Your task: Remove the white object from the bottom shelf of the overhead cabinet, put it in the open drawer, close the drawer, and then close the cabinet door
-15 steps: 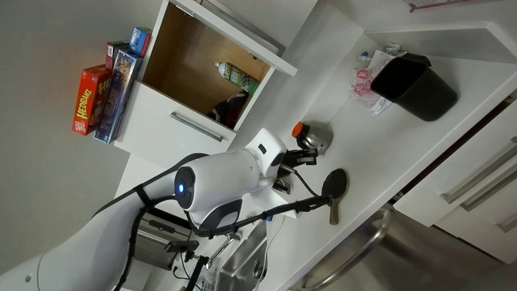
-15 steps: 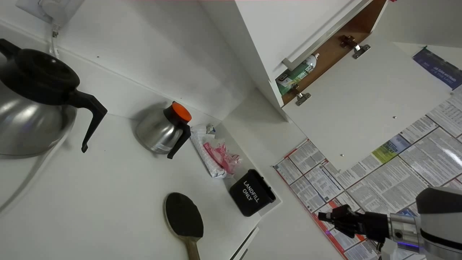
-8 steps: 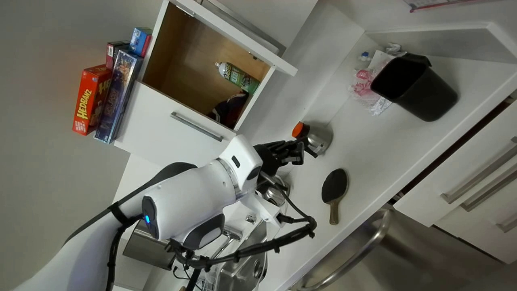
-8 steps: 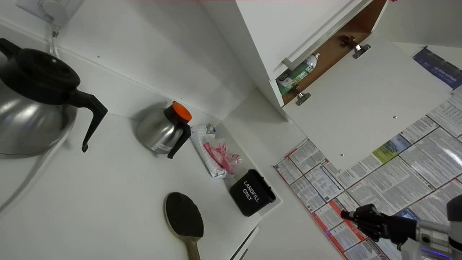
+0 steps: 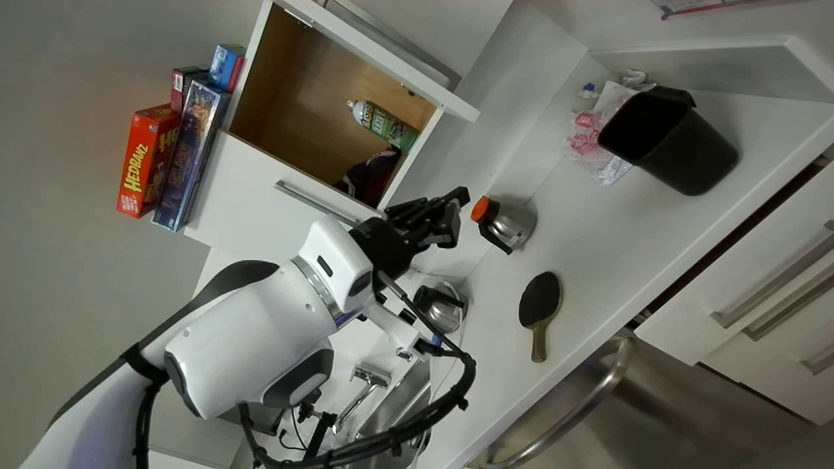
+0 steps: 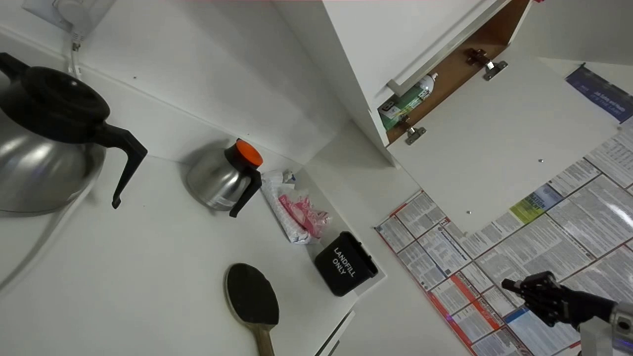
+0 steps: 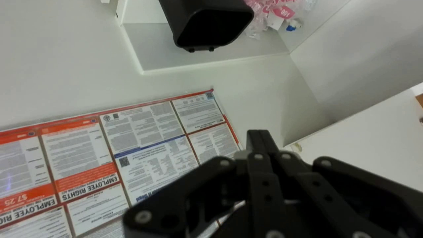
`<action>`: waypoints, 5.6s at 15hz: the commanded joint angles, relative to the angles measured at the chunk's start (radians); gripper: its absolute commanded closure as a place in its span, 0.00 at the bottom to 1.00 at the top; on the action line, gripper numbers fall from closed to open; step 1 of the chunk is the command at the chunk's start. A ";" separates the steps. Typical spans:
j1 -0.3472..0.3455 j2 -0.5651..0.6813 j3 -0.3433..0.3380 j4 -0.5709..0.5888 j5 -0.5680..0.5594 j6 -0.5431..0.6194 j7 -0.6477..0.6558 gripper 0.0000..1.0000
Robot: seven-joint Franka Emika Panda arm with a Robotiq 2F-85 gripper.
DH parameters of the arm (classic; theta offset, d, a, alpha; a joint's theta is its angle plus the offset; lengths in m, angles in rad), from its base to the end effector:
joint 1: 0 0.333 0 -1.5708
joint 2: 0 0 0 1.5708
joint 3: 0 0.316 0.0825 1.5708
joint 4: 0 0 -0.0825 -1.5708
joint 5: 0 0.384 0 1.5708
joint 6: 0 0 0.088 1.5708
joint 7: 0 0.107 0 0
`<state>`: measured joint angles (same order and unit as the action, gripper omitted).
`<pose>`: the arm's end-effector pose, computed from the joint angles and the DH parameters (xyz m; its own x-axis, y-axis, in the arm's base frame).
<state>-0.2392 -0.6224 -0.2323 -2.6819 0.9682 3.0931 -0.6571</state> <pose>0.3101 -0.2430 0.5039 0.2751 -0.5790 0.7675 -0.4868 -0.7723 -0.4081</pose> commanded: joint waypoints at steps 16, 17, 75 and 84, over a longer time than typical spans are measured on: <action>0.072 0.129 -0.227 0.364 0.031 -0.172 0.094 1.00; 0.092 0.158 -0.256 0.409 0.032 -0.223 0.104 1.00; 0.013 0.575 0.031 0.758 0.163 -1.402 -0.653 1.00; 0.136 0.452 0.137 0.616 0.214 -0.967 -0.992 1.00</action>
<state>-0.1461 -0.0965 -0.1320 -2.0052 1.1280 1.9967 -1.5565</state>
